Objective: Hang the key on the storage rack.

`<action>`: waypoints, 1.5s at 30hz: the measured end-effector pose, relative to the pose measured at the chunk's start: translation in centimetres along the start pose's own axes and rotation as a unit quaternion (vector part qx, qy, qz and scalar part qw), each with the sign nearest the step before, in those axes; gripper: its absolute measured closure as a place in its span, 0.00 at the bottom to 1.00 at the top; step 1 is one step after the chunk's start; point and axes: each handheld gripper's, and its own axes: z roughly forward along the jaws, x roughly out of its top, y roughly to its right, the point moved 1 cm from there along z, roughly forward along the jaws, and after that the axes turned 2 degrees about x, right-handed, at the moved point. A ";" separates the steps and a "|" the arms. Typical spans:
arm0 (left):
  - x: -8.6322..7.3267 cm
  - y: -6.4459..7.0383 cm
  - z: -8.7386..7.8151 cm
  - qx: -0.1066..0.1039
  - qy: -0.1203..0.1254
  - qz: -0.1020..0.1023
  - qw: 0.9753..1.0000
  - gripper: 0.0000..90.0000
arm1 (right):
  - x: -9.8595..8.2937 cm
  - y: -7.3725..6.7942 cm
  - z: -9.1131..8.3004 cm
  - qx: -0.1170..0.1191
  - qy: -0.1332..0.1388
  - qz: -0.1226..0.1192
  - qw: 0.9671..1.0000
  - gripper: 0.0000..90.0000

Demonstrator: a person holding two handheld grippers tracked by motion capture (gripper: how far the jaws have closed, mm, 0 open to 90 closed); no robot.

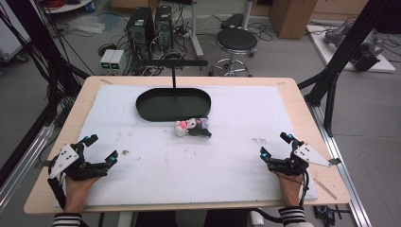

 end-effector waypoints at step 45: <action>11.7 1.7 12.3 -0.167 -0.161 0.128 0.964 0.02 | 0.0 0.1 0.0 -0.002 0.002 0.004 1.000 0.01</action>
